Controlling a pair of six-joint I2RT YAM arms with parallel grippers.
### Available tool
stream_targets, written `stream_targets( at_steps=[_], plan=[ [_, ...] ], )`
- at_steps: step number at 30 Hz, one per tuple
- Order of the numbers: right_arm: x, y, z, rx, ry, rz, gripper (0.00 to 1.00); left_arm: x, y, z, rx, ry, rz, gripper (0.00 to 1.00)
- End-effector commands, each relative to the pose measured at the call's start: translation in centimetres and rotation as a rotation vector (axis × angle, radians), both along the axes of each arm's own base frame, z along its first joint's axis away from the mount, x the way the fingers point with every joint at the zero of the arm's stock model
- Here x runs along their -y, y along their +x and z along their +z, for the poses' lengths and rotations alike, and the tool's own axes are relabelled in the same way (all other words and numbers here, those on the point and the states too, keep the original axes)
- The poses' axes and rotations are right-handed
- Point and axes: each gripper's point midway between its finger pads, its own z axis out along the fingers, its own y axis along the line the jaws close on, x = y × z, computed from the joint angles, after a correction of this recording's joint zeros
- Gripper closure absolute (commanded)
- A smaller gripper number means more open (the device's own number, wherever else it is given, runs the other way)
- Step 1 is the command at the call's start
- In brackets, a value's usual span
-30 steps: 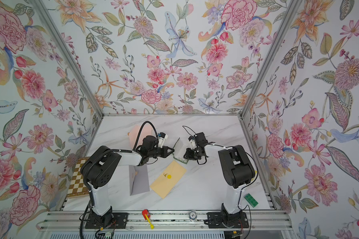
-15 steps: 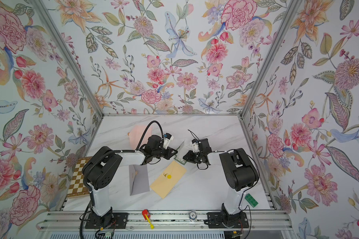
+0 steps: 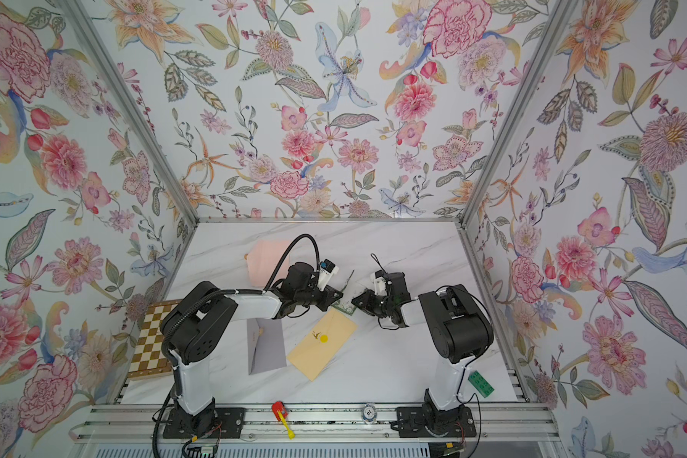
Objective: Fold the letter paper in half and place it into the envelope
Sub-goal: Fold the letter paper at the center of the board.
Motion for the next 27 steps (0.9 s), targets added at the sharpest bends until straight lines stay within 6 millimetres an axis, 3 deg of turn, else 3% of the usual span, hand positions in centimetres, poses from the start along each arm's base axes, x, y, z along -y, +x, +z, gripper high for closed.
stream_targets(
  at_steps=[1, 14, 19, 27],
  plan=[
    [-0.1, 0.5, 0.6, 0.021, 0.048, -0.015, 0.82, -0.2, 0.0, -1.8, 0.019, 0.073, -0.02, 0.97],
    [1.3, 1.6, 3.0, 0.065, 0.077, -0.039, 0.82, 0.6, -0.1, -3.1, 0.07, 0.213, -0.097, 0.97],
    [3.7, 2.3, 4.1, 0.069, 0.009, -0.013, 0.81, 1.0, -0.1, -3.3, 0.103, 0.281, -0.158, 0.97],
    [7.9, 3.0, 7.8, 0.077, -0.117, 0.059, 0.78, 1.8, 0.2, -2.9, 0.172, 0.369, -0.269, 0.98]
  ],
)
